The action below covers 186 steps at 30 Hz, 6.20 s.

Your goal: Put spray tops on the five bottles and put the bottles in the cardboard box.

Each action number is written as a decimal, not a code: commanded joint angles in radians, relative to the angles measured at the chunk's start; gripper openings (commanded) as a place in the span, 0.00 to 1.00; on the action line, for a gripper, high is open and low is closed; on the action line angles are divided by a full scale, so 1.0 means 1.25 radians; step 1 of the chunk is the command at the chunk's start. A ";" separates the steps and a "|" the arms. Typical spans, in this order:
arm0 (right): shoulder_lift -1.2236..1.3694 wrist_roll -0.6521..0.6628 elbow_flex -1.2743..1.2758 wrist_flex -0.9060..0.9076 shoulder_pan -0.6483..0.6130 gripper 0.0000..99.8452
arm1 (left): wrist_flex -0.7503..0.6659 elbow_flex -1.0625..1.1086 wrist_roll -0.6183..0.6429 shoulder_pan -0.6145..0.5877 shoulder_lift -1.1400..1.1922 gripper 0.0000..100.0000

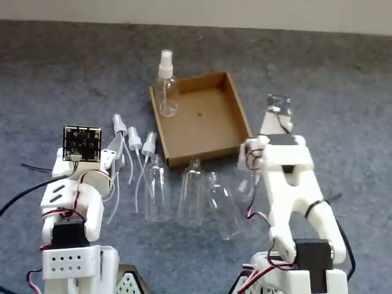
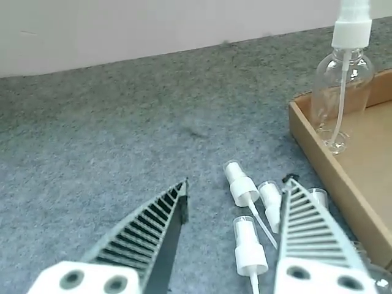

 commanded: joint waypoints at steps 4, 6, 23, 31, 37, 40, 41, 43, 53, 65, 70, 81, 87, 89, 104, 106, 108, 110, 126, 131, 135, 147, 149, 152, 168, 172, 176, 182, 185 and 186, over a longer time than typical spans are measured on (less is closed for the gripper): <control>-0.003 0.242 -0.006 0.006 0.198 0.02 | -0.018 -0.003 0.007 0.015 -0.013 0.22; -0.003 0.358 -0.007 0.009 0.250 0.02 | -0.018 -0.003 0.007 0.015 -0.013 0.22; -0.006 0.713 -0.004 0.012 0.443 0.06 | -0.018 0.018 0.009 0.015 -0.014 0.22; -0.012 0.707 -0.007 0.012 0.447 0.20 | -0.018 0.019 0.009 0.015 -0.014 0.22; -0.013 0.594 -0.053 0.034 0.425 0.21 | -0.018 0.021 0.009 0.017 -0.014 0.22; -0.013 0.518 -0.164 0.128 0.384 0.21 | -0.018 0.026 0.006 0.030 -0.014 0.22; -0.013 0.495 -0.215 0.168 0.368 0.21 | -0.018 0.028 0.006 0.036 -0.014 0.22; -0.012 0.459 -0.322 0.246 0.334 0.21 | -0.018 0.028 0.006 0.042 -0.014 0.22; 0.100 0.340 -0.416 0.287 0.212 0.21 | -0.018 0.028 0.005 0.041 -0.014 0.22; 0.314 0.323 -0.384 0.220 0.215 0.21 | -0.018 0.028 0.005 0.042 -0.014 0.22; 0.369 0.323 -0.385 0.190 0.236 0.17 | -0.018 0.028 0.005 0.044 -0.014 0.22; 0.317 0.437 -0.467 0.247 0.217 0.03 | -0.017 0.007 -0.020 0.001 -0.010 0.22; 0.132 0.470 -0.549 0.350 0.133 0.02 | 0.129 -0.128 -0.077 -0.085 0.188 0.22; 0.067 0.504 -0.537 0.355 0.090 0.02 | 0.201 -0.230 -0.097 -0.096 0.317 0.22; -0.431 0.609 0.080 0.129 0.044 0.02 | 0.507 -0.840 -0.083 -0.058 1.034 0.22; -0.488 0.613 0.107 0.129 0.041 0.02 | 0.507 -0.856 -0.065 -0.035 1.080 0.22; -0.531 0.613 0.128 0.129 0.040 0.02 | 0.507 -0.870 -0.048 -0.009 1.114 0.22; -0.566 0.614 0.155 0.129 0.040 0.02 | 0.506 -0.877 -0.029 0.015 1.142 0.22; -0.654 0.611 0.228 0.136 0.039 0.02 | 0.381 -0.876 0.015 -0.034 1.266 0.21; -0.656 0.611 0.228 0.136 0.039 0.02 | 0.339 -0.859 0.015 -0.036 1.277 0.18; -0.656 0.611 0.228 0.137 0.039 0.02 | 0.304 -0.834 0.015 -0.029 1.299 0.18; -0.657 0.610 0.228 0.131 0.021 0.02 | 0.308 -0.833 0.011 -0.024 1.313 0.08; -0.657 0.610 0.228 0.131 0.018 0.02 | 0.308 -0.833 0.011 -0.024 1.291 0.08; -0.657 0.615 0.228 0.131 0.020 0.02 | 0.315 -0.834 0.012 -0.028 1.243 0.08; -0.729 0.376 0.206 -0.150 -0.226 0.00 | 0.557 -1.170 0.083 0.034 0.795 0.08; -0.783 0.307 0.229 -0.220 -0.381 0.00 | 0.552 -1.231 0.126 0.079 0.676 0.08; -0.829 0.268 0.334 -0.352 -0.458 0.00 | 0.528 -1.266 0.164 0.172 0.605 0.08; -0.925 0.268 0.515 -0.461 -0.483 0.00 | 0.431 -1.266 0.209 0.337 0.598 0.08; -0.981 0.266 0.555 -0.461 -0.483 0.00 | 0.365 -1.266 0.225 0.409 0.598 0.08; -0.997 0.266 0.562 -0.461 -0.483 0.00 | 0.341 -1.265 0.221 0.438 0.598 0.08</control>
